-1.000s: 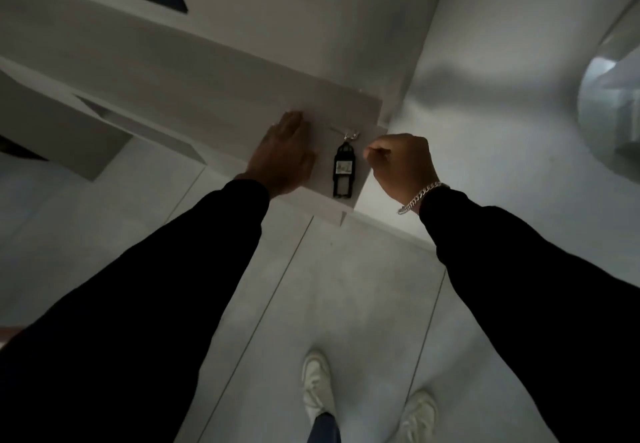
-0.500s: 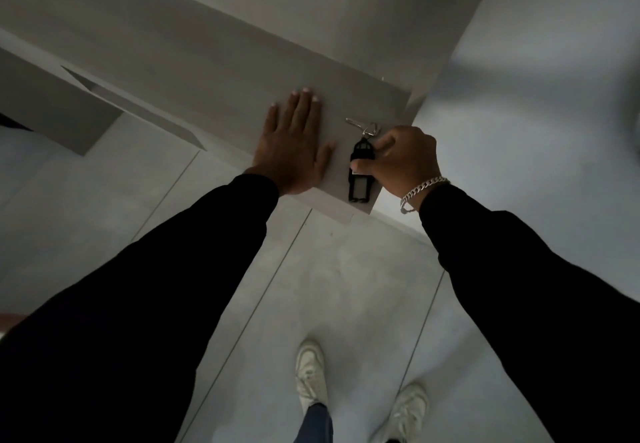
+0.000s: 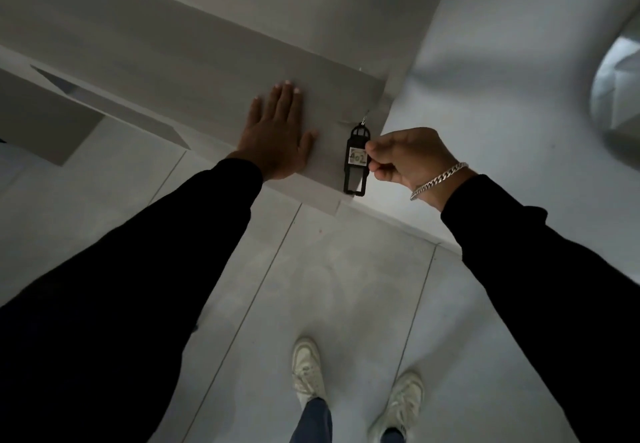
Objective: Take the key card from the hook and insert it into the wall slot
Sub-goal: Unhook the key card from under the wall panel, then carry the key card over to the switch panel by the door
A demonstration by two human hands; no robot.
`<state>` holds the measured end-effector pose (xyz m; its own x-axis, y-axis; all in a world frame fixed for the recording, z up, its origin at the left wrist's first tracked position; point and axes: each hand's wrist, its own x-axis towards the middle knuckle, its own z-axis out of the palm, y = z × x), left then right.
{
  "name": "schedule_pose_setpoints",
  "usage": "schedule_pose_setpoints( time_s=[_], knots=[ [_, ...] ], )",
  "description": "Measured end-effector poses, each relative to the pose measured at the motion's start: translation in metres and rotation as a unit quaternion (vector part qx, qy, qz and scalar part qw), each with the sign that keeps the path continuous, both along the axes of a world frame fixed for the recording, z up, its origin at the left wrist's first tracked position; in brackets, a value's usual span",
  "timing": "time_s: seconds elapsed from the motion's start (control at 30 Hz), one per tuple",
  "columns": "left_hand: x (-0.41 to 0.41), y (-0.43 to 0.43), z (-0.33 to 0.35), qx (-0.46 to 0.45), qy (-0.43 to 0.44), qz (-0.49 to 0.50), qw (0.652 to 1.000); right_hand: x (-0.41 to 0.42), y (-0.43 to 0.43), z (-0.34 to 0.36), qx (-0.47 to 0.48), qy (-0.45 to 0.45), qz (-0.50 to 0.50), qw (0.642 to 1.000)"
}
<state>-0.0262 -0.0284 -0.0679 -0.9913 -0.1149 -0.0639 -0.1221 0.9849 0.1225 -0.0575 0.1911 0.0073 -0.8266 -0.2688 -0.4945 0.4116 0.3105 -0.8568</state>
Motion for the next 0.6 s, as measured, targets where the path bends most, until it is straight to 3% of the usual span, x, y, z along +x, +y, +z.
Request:
schedule_pose_setpoints(
  time_s=[0.1, 0.23, 0.37, 0.6],
  knots=[
    [0.001, 0.004, 0.01, 0.015, -0.019, -0.02, 1.0, 0.008, 0.015, 0.013, -0.002, 0.012, -0.004, 1.0],
    [0.018, 0.034, 0.033, 0.037, 0.09, -0.068, 0.993, 0.021, 0.049, 0.036, -0.002, 0.046, -0.01, 0.999],
    [0.035, 0.081, 0.054, 0.078, 0.146, -0.132, 0.977, 0.039, 0.097, 0.064, 0.002, 0.087, -0.02, 0.996],
    [0.052, 0.194, 0.103, 0.145, 0.249, -0.235, 0.929, 0.086, 0.206, 0.115, 0.002, 0.159, -0.108, 0.981]
  ],
)
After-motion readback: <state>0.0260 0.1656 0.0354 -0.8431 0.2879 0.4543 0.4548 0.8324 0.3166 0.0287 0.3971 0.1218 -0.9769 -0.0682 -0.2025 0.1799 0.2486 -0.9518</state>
